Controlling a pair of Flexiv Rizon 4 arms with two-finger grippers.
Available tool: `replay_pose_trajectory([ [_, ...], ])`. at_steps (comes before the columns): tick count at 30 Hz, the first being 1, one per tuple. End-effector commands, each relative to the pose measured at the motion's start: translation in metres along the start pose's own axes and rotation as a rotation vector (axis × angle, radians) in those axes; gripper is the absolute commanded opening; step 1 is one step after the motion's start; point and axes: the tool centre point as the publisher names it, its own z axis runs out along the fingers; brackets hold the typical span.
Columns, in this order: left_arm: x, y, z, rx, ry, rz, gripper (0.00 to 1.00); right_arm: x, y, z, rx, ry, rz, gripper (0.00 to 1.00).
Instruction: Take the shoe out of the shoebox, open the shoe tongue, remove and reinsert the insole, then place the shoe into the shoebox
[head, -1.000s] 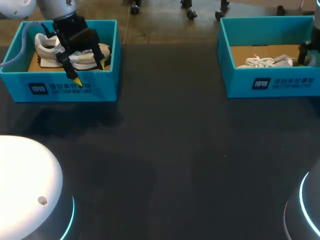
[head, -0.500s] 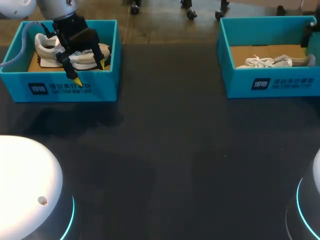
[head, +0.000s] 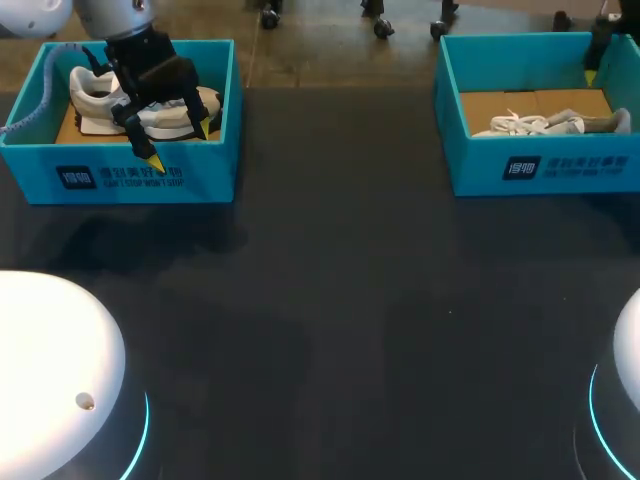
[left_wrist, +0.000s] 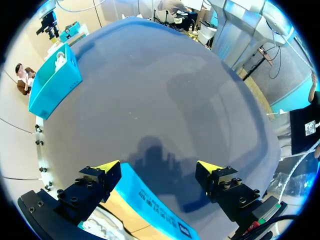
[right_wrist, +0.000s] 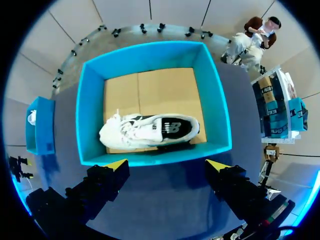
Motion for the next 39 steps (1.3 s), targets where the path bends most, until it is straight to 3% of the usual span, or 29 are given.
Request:
replay_pose_trajectory([
  [1,0.000,0.000,-0.001,-0.003,0.002,0.001,1.00,0.012,-0.018,-0.014,-0.017,-0.001,0.001,1.00],
  [9,0.000,0.000,-0.001,-0.003,0.002,0.001,1.00,0.019,-0.025,-0.015,-0.024,0.021,-0.003,1.00],
  [11,0.003,0.011,-0.008,0.026,-0.002,0.076,1.00,0.019,-0.025,-0.015,-0.024,0.021,-0.003,1.00],
  [16,-0.012,0.058,-0.039,0.004,-0.061,0.264,1.00,0.019,-0.025,-0.015,-0.024,0.021,-0.003,1.00],
  [18,-0.023,0.080,-0.049,-0.002,-0.029,0.355,1.00,0.019,-0.025,-0.015,-0.024,0.021,-0.003,1.00],
  [21,-0.032,0.112,-0.063,0.054,0.041,0.592,1.00,0.019,-0.025,-0.015,-0.024,0.021,-0.003,1.00],
  [24,-0.054,0.147,-0.079,0.002,-0.021,0.661,1.00,0.019,-0.025,-0.015,-0.024,0.021,-0.003,1.00],
  [38,-0.054,0.147,-0.079,0.002,-0.021,0.661,1.00,0.019,-0.025,-0.015,-0.024,0.021,-0.003,1.00],
  [39,-0.056,0.152,-0.076,-0.031,-0.010,0.660,1.00,0.019,-0.025,-0.015,-0.024,0.021,-0.003,1.00],
])
